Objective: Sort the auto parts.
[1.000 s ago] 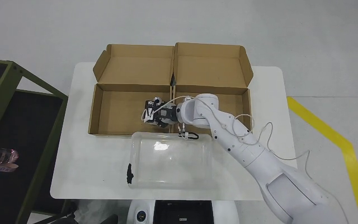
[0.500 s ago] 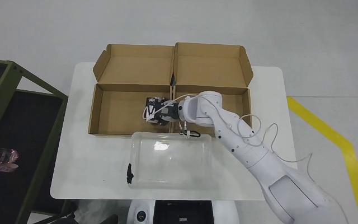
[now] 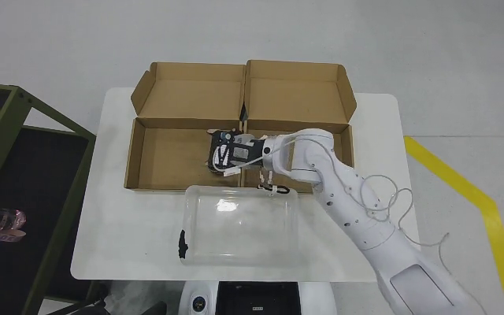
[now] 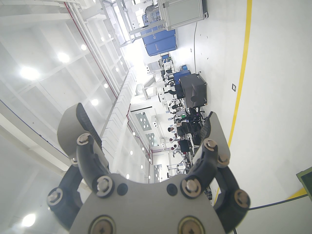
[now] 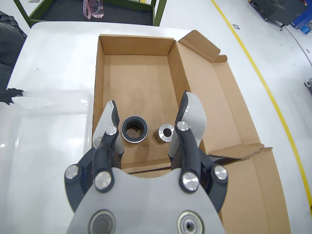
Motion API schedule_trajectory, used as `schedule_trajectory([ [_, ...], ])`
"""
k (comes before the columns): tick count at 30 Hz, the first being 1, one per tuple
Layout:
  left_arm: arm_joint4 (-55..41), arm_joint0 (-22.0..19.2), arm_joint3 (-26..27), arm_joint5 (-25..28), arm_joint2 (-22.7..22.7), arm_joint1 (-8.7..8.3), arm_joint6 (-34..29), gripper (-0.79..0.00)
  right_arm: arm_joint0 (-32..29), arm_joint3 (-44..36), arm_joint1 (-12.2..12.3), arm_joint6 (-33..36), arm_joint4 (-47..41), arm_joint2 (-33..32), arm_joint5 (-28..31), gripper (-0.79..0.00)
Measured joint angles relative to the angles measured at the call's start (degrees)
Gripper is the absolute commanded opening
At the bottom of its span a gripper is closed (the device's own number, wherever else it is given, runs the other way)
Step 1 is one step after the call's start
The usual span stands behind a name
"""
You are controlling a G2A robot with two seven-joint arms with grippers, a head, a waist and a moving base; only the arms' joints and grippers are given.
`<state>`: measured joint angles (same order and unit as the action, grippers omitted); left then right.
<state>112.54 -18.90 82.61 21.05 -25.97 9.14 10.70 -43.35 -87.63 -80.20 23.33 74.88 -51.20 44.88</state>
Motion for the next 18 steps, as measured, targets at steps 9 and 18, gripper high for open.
schedule_trajectory([
  [9,0.0,0.0,0.0,0.0,0.0,0.0,0.0,0.0,-9.0,-13.18,3.12,1.06,0.49,-9.28,4.45,-0.262],
  [18,0.0,0.0,0.0,0.0,0.0,0.0,0.0,0.0,-20.0,-22.1,5.85,-2.33,0.03,-20.07,7.44,-0.246],
])
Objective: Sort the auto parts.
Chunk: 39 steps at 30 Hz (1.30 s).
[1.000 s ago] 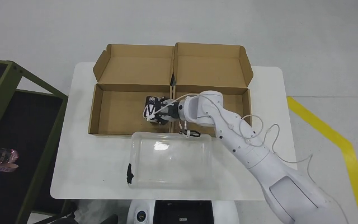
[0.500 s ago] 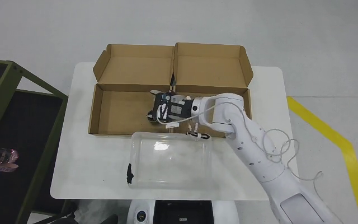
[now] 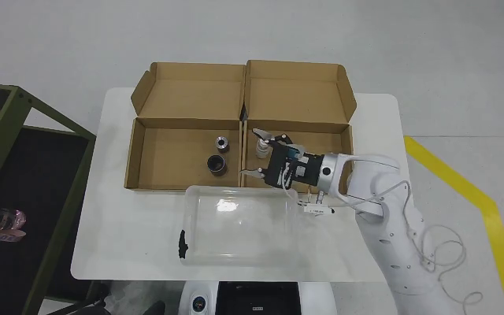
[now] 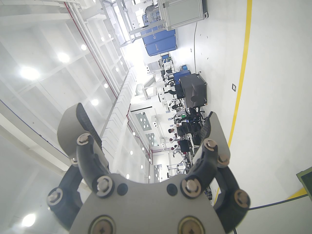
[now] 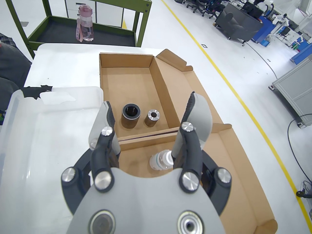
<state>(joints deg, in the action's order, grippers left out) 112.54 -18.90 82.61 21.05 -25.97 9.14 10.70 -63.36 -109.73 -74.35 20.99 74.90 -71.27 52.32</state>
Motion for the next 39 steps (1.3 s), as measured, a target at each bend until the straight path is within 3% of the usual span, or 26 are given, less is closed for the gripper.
schedule_trajectory([
  [4,0.0,0.0,0.0,0.0,0.0,0.0,0.0,0.0,-4.84,-2.18,0.98,-2.62,0.57,-4.64,0.44,-0.249],
  [14,0.0,0.0,0.0,0.0,0.0,0.0,0.0,0.0,-15.64,-3.85,2.63,-12.9,4.08,-14.61,-3.2,-0.163],
  [27,0.0,0.0,0.0,0.0,0.0,0.0,0.0,0.0,-24.41,-1.77,4.07,-23.51,5.75,-25.92,-8.34,-0.154],
  [39,0.0,0.0,0.0,0.0,0.0,0.0,0.0,0.0,-30.38,-1.03,4.92,-27.51,4.52,-33.46,-11.5,-0.043],
])
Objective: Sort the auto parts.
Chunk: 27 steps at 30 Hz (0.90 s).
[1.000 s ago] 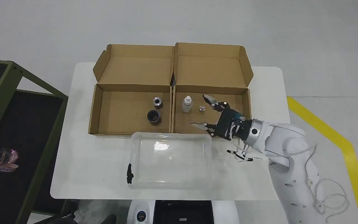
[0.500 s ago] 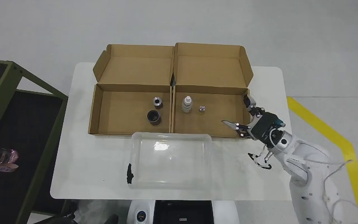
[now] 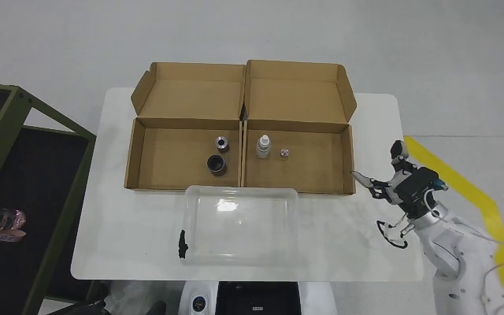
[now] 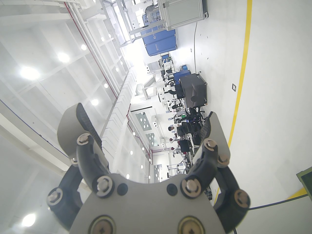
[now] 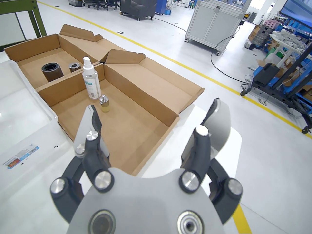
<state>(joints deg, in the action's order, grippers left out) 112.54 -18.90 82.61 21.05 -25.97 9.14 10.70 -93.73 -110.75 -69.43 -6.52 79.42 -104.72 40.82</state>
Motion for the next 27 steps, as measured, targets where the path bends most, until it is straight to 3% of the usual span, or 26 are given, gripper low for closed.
schedule_trajectory([
  [8,0.0,0.0,0.0,0.0,0.0,0.0,0.0,0.0,-2.03,0.41,0.43,-0.89,-0.96,-2.23,-0.53,0.0],
  [27,0.0,0.0,0.0,0.0,0.0,0.0,0.0,0.0,-2.81,-0.46,1.1,0.26,-1.69,-3.43,-0.6,0.0],
])
